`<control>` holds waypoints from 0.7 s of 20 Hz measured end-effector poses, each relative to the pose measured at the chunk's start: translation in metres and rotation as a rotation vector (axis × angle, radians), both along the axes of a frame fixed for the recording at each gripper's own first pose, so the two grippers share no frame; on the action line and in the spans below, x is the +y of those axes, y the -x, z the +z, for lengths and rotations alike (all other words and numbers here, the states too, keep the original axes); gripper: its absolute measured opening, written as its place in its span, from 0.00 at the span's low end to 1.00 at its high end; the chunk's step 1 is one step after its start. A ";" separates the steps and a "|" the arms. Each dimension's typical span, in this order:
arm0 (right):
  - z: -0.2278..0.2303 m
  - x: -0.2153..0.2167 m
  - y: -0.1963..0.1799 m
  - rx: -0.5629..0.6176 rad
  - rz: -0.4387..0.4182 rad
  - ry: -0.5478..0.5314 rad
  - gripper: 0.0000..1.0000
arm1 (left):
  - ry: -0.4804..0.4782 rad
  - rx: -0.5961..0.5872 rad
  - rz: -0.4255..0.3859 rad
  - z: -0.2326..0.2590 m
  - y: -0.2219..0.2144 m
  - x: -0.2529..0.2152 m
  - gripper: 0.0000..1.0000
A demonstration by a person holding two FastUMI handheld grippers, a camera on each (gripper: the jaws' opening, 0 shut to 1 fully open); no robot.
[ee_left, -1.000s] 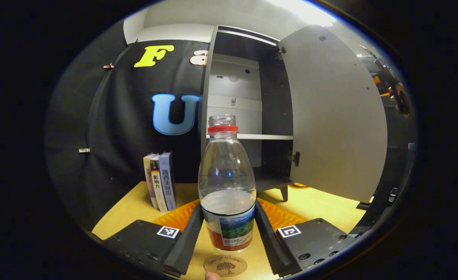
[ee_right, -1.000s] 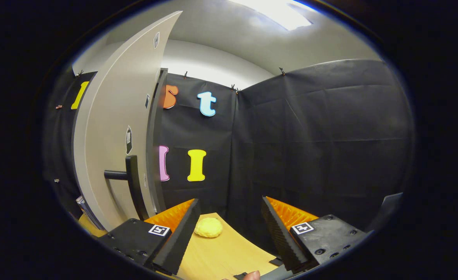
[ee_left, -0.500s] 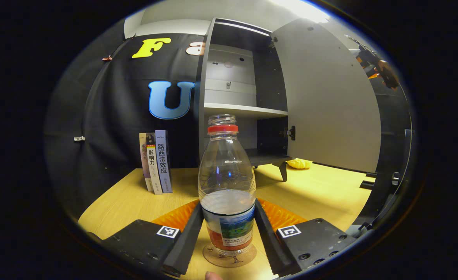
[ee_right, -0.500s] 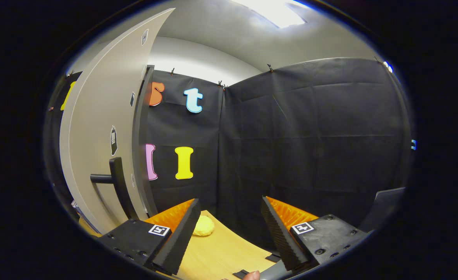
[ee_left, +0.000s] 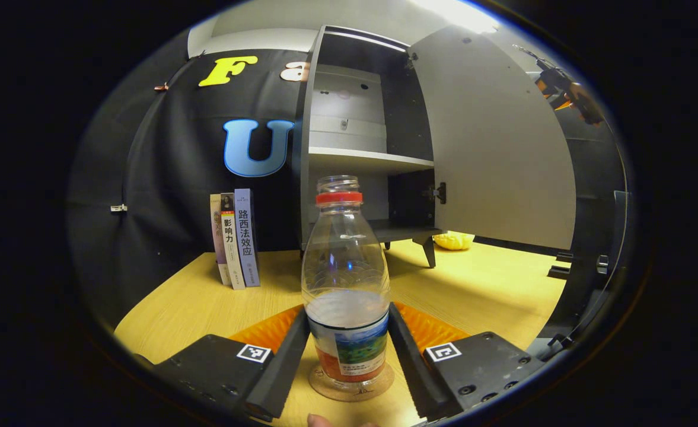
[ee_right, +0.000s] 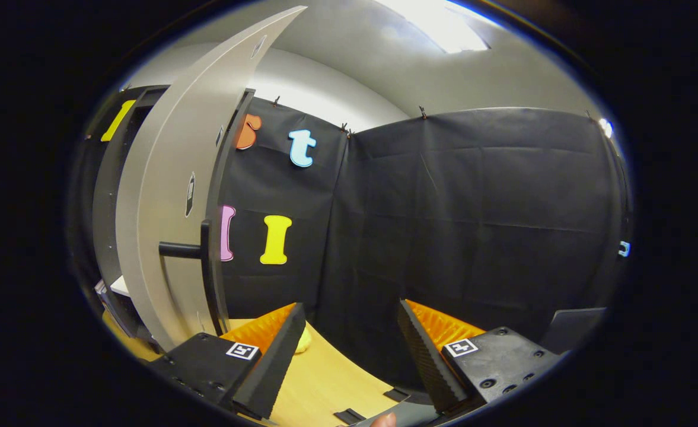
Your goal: Open the cabinet door with the right hand, grasp the bottle in the cabinet with the left hand and place it on the coaster, then close the cabinet door with the right hand.
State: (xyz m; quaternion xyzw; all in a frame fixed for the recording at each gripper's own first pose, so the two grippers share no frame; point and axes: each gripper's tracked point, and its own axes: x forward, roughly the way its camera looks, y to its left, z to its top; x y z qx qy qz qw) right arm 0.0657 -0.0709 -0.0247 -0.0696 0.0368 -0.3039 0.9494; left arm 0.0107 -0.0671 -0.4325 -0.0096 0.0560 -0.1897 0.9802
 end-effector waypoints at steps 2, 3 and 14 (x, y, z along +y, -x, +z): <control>-0.002 0.002 0.001 0.004 0.010 0.002 0.98 | -0.001 0.003 -0.003 0.001 0.000 -0.002 0.82; -0.003 0.003 0.001 0.006 0.012 -0.004 0.98 | -0.008 0.006 0.000 0.001 0.001 -0.001 0.86; -0.003 0.021 -0.001 -0.016 0.094 -0.016 0.97 | -0.015 0.008 0.032 0.029 0.001 0.004 0.94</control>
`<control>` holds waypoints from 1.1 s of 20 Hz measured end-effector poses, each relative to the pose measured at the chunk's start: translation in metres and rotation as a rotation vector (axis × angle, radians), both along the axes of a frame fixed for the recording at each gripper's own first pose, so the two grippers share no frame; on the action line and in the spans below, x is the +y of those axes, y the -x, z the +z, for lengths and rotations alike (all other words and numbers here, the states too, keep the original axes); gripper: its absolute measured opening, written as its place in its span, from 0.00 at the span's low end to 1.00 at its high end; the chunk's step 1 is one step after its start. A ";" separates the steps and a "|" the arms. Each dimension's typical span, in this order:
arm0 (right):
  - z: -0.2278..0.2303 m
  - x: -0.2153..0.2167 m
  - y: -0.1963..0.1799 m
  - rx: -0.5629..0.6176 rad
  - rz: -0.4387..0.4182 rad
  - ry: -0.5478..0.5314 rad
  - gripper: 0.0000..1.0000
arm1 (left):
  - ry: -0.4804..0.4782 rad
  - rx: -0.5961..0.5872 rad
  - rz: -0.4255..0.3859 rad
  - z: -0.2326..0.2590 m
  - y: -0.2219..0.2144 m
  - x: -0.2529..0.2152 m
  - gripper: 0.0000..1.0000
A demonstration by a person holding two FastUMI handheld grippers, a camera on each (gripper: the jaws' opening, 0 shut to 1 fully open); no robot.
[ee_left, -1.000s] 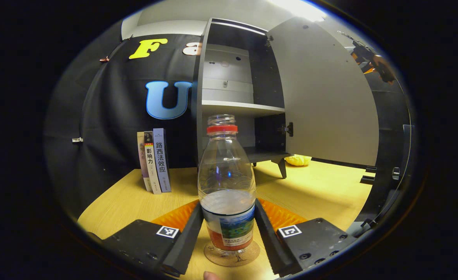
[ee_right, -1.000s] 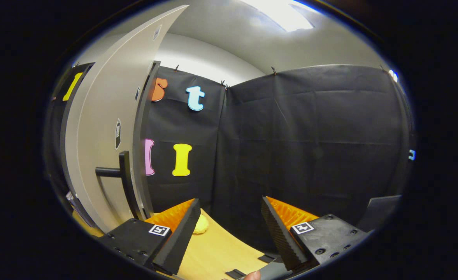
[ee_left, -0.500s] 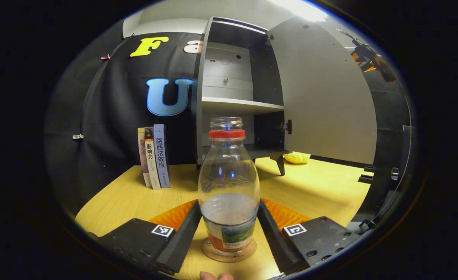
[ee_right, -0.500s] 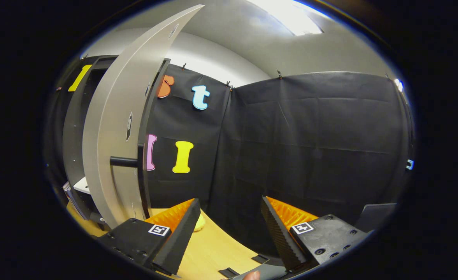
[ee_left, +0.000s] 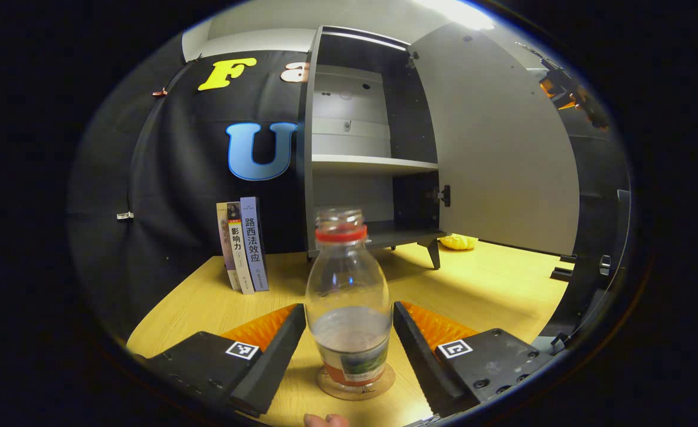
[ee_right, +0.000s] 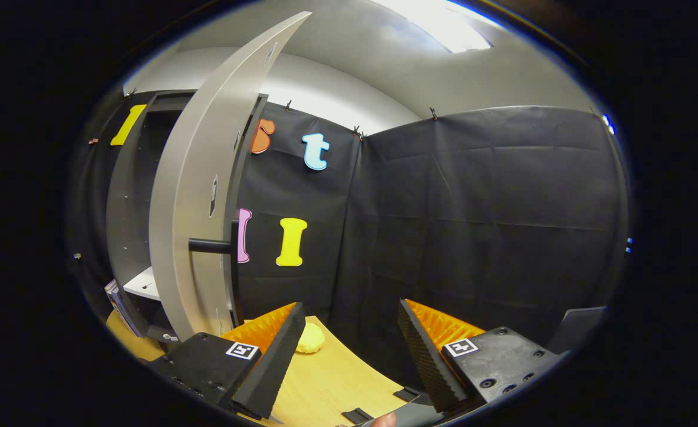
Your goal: Open the cabinet door with the right hand, grasp the bottle in the cabinet with the left hand and place it on the coaster, then close the cabinet door with the right hand.
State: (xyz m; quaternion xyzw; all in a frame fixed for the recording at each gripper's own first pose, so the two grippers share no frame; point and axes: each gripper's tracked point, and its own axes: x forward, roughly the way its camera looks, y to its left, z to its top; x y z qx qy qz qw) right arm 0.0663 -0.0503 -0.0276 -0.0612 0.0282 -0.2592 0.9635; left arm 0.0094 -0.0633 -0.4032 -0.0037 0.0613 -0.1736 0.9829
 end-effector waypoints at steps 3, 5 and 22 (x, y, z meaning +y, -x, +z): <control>0.002 0.007 -0.005 -0.011 0.033 0.015 0.97 | 0.003 -0.006 0.019 0.022 0.000 0.000 0.94; 0.002 0.007 -0.005 -0.019 0.051 0.015 0.95 | -0.005 -0.024 0.032 0.044 0.000 0.000 0.94; -0.004 -0.002 -0.031 -0.040 0.266 -0.232 0.97 | 0.117 -0.044 0.268 0.305 -0.001 -0.002 0.95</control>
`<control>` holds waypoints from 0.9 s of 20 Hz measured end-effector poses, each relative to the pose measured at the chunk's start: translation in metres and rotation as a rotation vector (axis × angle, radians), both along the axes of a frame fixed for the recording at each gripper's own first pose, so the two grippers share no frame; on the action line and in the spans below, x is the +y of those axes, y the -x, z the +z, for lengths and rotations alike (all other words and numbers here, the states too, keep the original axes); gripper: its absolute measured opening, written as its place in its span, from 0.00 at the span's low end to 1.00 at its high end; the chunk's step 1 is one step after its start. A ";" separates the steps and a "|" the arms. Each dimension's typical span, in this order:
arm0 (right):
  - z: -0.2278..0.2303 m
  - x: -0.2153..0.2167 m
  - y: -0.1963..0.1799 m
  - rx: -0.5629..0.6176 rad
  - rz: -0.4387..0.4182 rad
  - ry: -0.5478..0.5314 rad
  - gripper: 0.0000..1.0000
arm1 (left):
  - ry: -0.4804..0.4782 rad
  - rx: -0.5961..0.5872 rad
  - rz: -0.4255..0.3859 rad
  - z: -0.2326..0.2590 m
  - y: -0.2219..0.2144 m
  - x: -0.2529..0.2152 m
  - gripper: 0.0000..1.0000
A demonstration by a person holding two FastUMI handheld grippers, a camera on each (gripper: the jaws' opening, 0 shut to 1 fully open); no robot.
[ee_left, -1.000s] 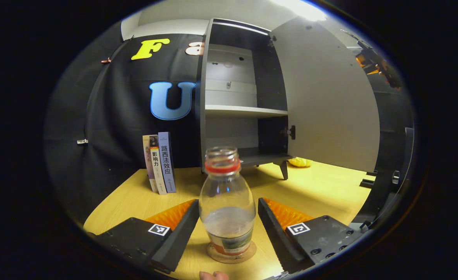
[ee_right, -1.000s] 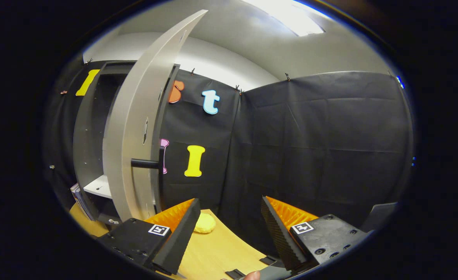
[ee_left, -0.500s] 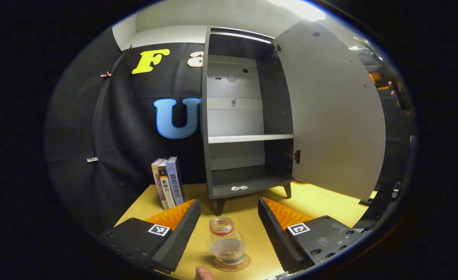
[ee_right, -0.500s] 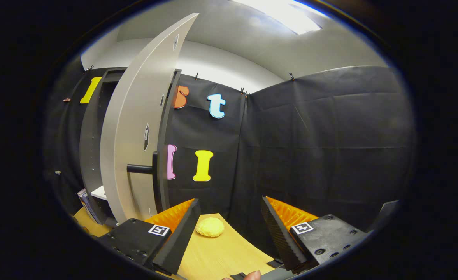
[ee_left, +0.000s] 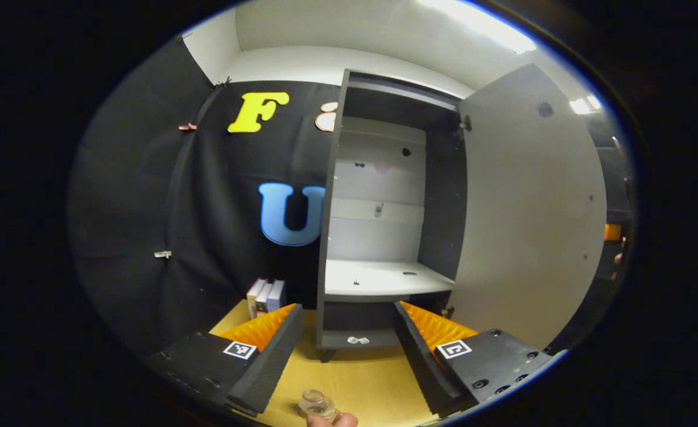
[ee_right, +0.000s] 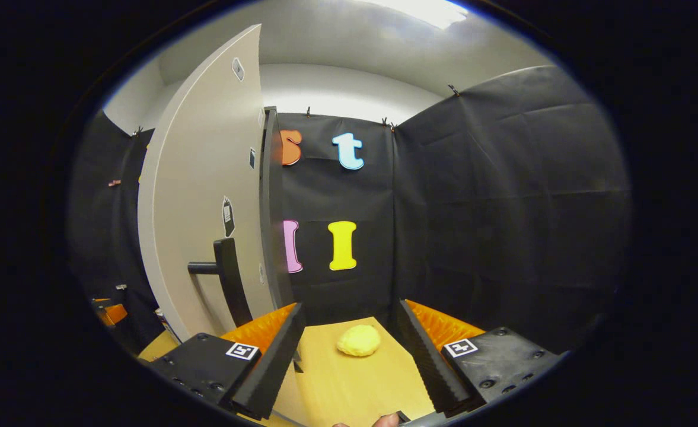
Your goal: Open the cabinet door with the right hand, grasp the bottle in the cabinet with the left hand and place it on the coaster, then close the cabinet door with the right hand.
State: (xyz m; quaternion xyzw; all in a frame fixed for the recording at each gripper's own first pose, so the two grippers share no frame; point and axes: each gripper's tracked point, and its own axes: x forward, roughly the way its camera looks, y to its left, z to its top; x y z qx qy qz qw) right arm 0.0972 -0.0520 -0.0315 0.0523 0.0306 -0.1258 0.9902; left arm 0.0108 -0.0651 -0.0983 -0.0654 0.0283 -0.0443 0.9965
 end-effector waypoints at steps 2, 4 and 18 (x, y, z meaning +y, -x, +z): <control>0.002 0.001 -0.002 -0.015 0.020 -0.030 0.97 | 0.022 0.011 0.029 0.020 0.000 0.002 0.95; 0.000 0.006 -0.004 -0.014 0.048 -0.053 0.97 | 0.068 0.014 0.049 0.035 0.000 0.004 0.95; -0.006 0.058 0.005 0.018 0.079 -0.026 0.97 | -0.010 -0.001 0.060 0.057 0.012 0.017 0.92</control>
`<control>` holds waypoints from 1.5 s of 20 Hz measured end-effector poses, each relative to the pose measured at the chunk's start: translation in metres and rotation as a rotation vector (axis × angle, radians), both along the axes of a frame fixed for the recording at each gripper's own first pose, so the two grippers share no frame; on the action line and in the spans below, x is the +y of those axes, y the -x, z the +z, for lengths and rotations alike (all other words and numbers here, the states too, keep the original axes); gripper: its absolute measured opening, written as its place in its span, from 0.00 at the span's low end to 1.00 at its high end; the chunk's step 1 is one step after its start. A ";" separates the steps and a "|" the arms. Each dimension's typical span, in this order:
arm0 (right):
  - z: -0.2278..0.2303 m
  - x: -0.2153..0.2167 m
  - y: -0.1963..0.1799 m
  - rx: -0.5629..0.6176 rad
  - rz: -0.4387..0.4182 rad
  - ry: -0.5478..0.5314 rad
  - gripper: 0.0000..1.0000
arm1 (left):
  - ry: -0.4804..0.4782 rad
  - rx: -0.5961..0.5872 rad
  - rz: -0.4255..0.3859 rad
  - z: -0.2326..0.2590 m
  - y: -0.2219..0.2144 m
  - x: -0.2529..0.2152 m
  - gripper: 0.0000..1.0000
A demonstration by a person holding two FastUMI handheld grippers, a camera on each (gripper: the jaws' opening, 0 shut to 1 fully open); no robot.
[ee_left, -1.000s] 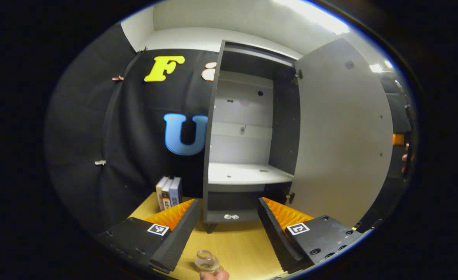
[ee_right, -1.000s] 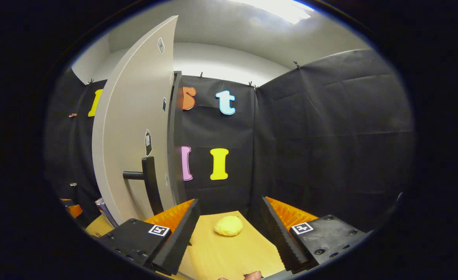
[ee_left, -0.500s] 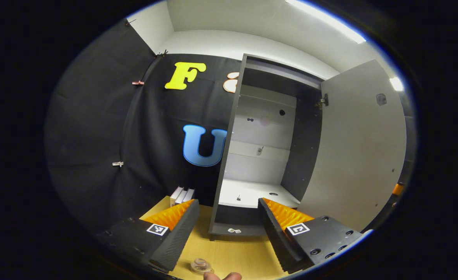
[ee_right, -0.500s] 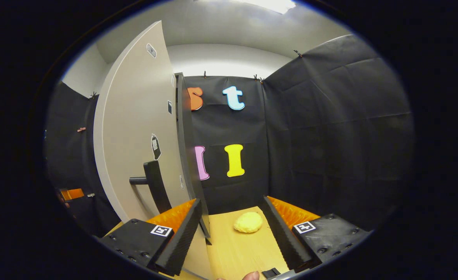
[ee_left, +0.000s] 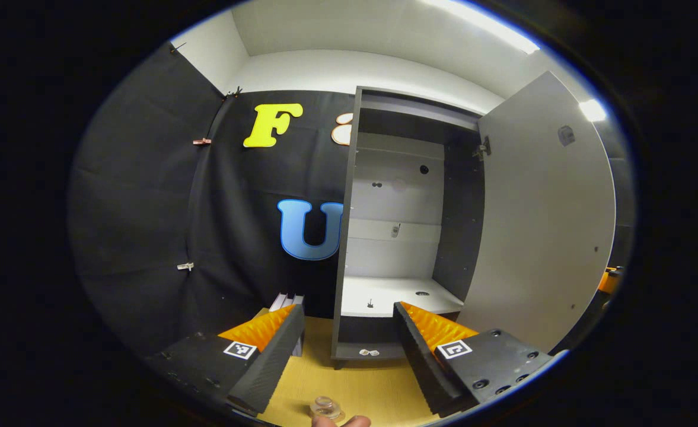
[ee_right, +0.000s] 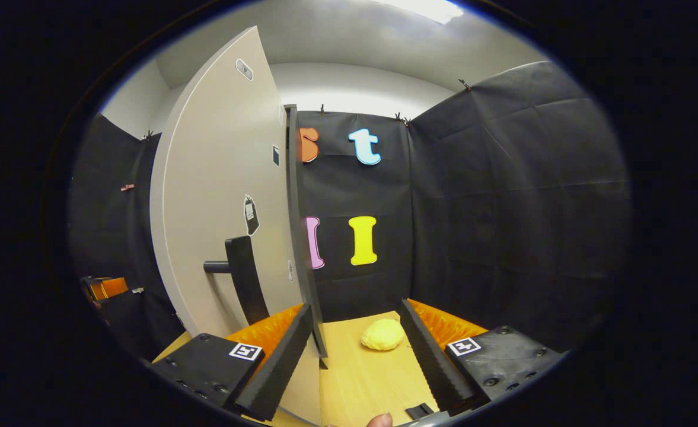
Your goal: Open the cabinet door with the right hand, grasp the bottle in the cabinet with the left hand and place it on the coaster, then close the cabinet door with the right hand.
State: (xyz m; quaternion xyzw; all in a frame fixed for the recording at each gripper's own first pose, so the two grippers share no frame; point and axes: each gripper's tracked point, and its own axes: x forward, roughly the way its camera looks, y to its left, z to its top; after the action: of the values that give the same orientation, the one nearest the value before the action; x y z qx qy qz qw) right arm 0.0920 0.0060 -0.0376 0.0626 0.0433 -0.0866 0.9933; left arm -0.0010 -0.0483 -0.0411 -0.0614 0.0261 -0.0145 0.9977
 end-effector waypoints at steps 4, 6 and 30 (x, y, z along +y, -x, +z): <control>0.000 0.038 0.000 -0.001 0.047 0.004 0.97 | -0.020 -0.019 -0.007 0.005 0.004 0.009 0.95; 0.001 0.054 -0.002 -0.006 0.061 0.013 0.97 | -0.016 -0.028 -0.012 0.007 0.007 0.014 0.95; -0.014 0.212 -0.026 0.008 0.349 -0.036 0.97 | -0.031 -0.046 -0.031 0.009 0.020 0.039 0.95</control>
State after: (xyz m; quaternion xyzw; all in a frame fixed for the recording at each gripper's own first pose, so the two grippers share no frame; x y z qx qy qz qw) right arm 0.1184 0.2183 -0.0511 0.0718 0.0591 0.0877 0.9918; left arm -0.0209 -0.0096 -0.0321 -0.0452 0.0045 -0.0309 0.9985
